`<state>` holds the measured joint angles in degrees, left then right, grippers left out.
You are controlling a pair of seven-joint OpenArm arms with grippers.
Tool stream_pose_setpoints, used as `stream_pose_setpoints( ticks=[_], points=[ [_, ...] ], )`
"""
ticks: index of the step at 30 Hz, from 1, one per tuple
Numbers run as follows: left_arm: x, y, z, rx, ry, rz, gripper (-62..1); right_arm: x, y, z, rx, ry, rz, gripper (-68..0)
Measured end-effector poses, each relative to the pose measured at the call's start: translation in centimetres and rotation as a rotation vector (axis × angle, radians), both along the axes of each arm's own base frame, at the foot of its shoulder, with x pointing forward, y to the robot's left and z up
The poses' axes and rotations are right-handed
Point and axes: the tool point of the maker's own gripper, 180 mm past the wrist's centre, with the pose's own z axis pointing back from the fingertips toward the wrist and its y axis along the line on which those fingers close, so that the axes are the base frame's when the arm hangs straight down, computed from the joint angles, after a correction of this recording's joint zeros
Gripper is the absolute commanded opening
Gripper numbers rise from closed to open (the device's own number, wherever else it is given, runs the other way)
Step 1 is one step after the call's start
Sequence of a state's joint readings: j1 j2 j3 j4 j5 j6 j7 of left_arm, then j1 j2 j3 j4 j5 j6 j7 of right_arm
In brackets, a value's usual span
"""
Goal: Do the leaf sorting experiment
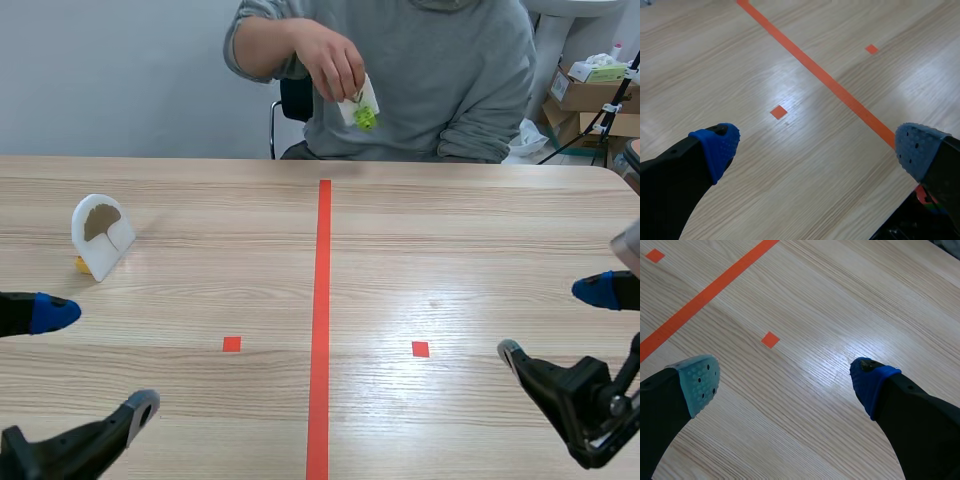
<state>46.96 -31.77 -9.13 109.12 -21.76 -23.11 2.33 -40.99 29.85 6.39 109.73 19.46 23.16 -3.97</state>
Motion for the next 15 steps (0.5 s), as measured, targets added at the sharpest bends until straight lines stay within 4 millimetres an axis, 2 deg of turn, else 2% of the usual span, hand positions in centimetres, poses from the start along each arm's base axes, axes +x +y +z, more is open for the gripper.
stream_pose_setpoints(
  ticks=[15],
  points=[
    [0.23,0.19,0.17,-0.007,-0.004,0.014,1.4,-0.02,-0.04,-0.06,-0.002,0.003,-0.001,-14.4]
  ],
)
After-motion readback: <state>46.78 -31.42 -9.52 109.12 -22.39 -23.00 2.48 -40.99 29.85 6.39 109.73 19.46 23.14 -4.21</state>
